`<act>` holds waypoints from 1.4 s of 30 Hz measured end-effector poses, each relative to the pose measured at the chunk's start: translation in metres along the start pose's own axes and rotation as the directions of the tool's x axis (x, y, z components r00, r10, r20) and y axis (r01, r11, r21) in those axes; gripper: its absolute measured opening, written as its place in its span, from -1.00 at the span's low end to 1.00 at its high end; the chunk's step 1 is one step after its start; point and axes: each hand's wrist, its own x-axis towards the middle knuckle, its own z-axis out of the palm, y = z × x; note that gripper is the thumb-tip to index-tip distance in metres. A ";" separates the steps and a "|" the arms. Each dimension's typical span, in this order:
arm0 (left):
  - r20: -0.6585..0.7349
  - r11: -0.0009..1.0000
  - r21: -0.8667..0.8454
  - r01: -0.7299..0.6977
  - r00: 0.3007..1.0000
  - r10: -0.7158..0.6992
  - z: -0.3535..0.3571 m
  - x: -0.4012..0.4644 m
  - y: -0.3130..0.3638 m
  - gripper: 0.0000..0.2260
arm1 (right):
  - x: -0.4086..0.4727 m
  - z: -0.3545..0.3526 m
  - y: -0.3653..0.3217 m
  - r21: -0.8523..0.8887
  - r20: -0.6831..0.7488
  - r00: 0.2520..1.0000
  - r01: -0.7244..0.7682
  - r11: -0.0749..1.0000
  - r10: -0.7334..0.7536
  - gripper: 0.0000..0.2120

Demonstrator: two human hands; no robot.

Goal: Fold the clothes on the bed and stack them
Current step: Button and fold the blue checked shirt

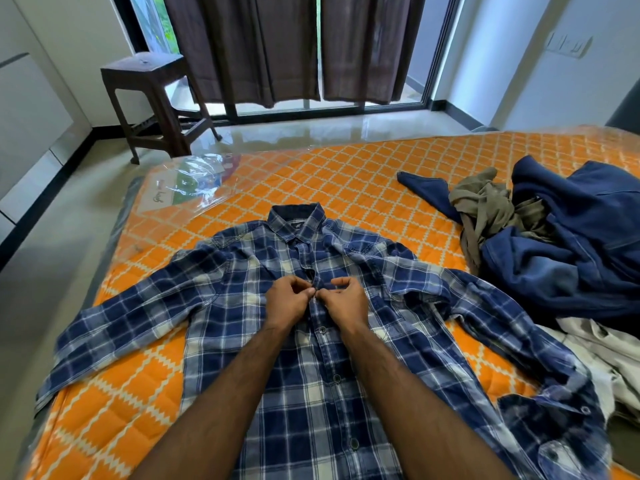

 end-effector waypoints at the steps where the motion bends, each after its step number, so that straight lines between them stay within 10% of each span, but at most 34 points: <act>1: -0.012 1.000 0.020 -0.021 1.000 0.021 0.001 -0.001 0.001 -0.93 | 0.000 0.000 -0.002 -0.010 -0.002 1.000 -0.009 1.000 0.009 -0.64; 21: -0.081 0.908 0.245 -0.341 0.926 0.370 0.012 -0.019 -0.006 -0.72 | 0.009 0.001 -0.010 -0.113 0.026 0.998 -0.051 0.992 0.055 -0.65; 42: -0.035 0.995 -0.086 -0.049 0.998 0.046 0.010 -0.003 -0.006 -0.82 | 0.008 -0.007 0.013 0.074 0.164 0.985 0.036 0.997 -0.047 -0.72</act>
